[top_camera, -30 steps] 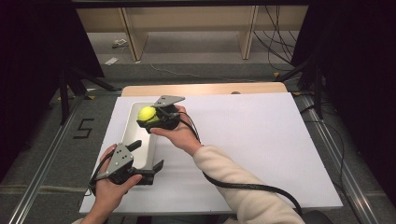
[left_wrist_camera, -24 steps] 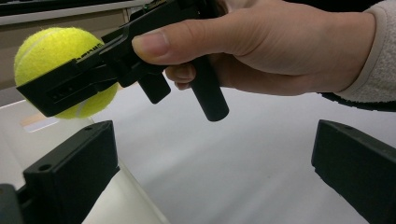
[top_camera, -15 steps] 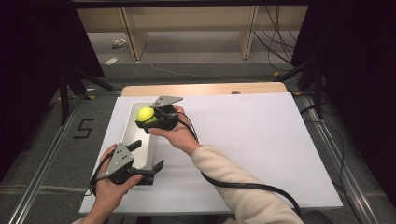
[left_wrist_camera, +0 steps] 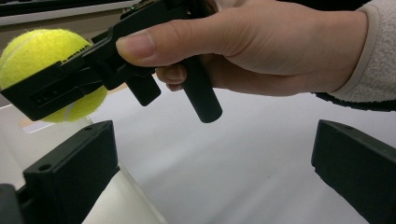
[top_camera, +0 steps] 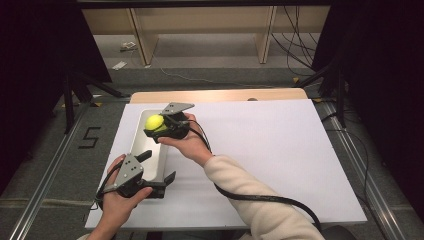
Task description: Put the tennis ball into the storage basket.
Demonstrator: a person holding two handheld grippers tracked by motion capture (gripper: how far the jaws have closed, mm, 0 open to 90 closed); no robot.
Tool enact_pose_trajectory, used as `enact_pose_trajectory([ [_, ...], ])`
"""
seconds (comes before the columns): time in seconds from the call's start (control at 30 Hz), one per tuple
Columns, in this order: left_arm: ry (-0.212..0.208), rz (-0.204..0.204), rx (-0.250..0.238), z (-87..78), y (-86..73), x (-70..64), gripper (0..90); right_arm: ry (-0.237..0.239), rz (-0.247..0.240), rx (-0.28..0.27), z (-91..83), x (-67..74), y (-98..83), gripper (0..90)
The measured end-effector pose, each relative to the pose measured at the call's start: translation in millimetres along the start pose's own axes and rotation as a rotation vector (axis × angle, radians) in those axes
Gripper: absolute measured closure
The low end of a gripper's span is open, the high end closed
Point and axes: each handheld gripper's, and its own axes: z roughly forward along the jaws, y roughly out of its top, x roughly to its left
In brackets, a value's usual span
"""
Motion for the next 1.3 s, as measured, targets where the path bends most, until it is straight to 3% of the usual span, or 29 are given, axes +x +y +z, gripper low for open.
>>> enact_pose_trajectory([
  [1.3,0.000,-0.002,-0.005,-0.4,0.4,0.3,0.0,0.018,0.000,0.016,11.7,3.0,-3.7,26.5],
])
